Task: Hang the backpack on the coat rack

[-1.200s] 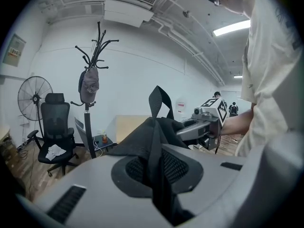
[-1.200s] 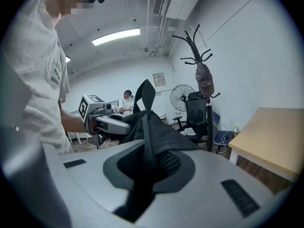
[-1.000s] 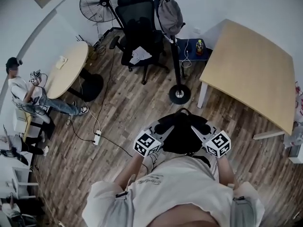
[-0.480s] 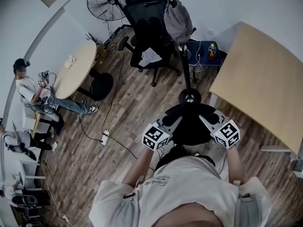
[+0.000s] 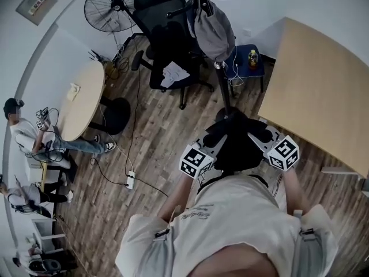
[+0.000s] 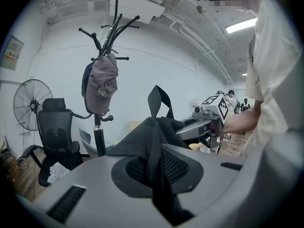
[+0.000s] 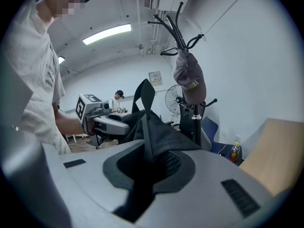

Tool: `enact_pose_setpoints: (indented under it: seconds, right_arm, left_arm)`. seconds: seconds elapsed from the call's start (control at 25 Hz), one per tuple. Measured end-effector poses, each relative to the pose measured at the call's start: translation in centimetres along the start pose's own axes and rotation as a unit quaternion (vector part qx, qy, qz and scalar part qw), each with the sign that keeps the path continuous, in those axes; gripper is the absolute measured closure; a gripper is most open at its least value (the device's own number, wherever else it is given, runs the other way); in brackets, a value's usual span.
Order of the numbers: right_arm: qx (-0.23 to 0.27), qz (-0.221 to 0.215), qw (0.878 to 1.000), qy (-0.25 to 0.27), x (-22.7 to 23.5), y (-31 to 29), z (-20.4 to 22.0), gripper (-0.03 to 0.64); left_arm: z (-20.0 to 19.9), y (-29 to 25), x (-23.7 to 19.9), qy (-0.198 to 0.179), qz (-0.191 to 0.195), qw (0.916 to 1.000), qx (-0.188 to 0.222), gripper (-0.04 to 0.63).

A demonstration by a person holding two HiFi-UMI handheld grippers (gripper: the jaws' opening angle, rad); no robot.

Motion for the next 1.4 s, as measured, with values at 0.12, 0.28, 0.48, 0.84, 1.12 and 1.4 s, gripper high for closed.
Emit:
enact_pose_setpoints:
  seconds: [0.12, 0.28, 0.48, 0.84, 1.12, 1.4]
  right_arm:
    - [-0.001, 0.014, 1.000, -0.006, 1.6, -1.7, -0.6, 0.580]
    - [-0.001, 0.023, 1.000, -0.014, 3.2, -4.2, -1.0, 0.580]
    - [-0.001, 0.021, 0.999, -0.025, 6.2, -6.9, -2.0, 0.578]
    - [-0.028, -0.030, 0.998, -0.048, 13.2, -11.5, -2.3, 0.577]
    - [-0.054, -0.068, 0.994, -0.061, 17.2, -14.7, -1.9, 0.574]
    - [-0.074, -0.093, 0.989, -0.084, 20.1, -17.8, -0.7, 0.571]
  left_arm:
    - [-0.2, -1.2, -2.6, -0.007, 0.013, 0.9999, 0.004, 0.549]
    - [-0.1, -2.4, -5.9, -0.008, 0.018, 0.9998, -0.002, 0.549]
    - [-1.0, -3.9, -9.3, -0.004, 0.015, 0.9998, -0.013, 0.549]
    - [-1.3, -8.5, -14.7, 0.032, -0.008, 0.9983, -0.048, 0.549]
    - [-0.5, -11.0, -17.4, 0.062, -0.036, 0.9954, -0.064, 0.546]
    - [0.9, -13.1, -19.8, 0.089, -0.043, 0.9918, -0.081, 0.546]
Point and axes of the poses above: the fingertips, and each gripper's own axes: y backward along the fingers, x to its right, z out of its underside, the point moved 8 cm from there along y, backward along the fingers, and after that the axes turned 8 degrees about -x, right-handed, at the moved point
